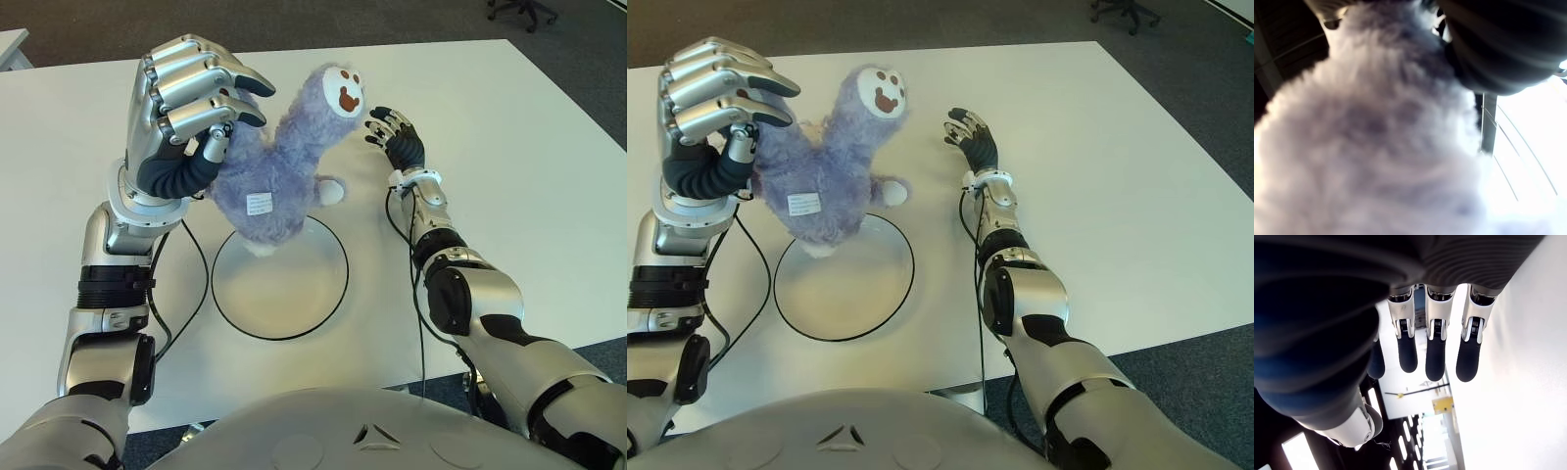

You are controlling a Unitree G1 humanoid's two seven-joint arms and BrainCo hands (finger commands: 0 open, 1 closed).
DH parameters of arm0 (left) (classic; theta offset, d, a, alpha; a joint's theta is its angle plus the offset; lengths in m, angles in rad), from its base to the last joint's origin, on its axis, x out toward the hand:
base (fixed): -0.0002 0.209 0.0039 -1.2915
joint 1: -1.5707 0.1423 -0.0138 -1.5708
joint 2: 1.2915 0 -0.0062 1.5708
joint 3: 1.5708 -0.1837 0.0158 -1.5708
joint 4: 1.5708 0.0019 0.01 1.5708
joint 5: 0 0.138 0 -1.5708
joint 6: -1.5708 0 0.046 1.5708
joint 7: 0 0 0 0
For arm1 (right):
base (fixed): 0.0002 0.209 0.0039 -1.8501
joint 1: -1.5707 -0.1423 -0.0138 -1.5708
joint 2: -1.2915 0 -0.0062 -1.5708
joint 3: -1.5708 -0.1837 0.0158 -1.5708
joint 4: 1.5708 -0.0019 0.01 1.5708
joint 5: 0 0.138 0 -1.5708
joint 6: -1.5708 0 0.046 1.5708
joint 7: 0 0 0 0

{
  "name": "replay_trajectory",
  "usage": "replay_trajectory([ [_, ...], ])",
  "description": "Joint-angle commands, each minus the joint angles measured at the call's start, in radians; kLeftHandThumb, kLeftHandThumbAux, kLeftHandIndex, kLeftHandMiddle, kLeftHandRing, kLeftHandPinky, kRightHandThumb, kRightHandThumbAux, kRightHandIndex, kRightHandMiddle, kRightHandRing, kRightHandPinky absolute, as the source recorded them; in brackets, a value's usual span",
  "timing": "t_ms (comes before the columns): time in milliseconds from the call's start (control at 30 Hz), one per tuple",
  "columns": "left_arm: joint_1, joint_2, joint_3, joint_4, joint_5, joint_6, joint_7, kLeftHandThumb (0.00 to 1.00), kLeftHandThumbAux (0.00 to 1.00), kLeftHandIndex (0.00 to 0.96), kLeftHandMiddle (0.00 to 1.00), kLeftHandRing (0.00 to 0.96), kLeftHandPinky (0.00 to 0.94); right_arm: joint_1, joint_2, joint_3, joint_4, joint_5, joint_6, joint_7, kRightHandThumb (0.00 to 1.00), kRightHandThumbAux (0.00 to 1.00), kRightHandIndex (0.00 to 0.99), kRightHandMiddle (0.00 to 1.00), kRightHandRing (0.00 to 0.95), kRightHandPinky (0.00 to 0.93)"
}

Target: Put the doll into the plate.

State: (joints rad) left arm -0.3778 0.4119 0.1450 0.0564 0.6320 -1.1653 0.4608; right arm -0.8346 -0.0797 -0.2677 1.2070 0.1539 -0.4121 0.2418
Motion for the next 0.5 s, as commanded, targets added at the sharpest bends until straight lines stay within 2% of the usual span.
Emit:
replay_trajectory([
  [33,0.005,-0.008,0.009,-0.011,-0.017,0.006,-0.021,0.943,0.657,0.484,0.411,0.453,0.370,0.046,0.006,-0.006,0.021,0.007,0.024,-0.001,0.494,0.793,0.233,0.205,0.230,0.293],
  [500,0.007,-0.006,0.011,-0.021,-0.031,0.011,-0.035,0.943,0.657,0.484,0.411,0.453,0.370,0.047,0.008,-0.005,0.016,0.007,0.023,-0.001,0.494,0.793,0.233,0.205,0.230,0.293],
])
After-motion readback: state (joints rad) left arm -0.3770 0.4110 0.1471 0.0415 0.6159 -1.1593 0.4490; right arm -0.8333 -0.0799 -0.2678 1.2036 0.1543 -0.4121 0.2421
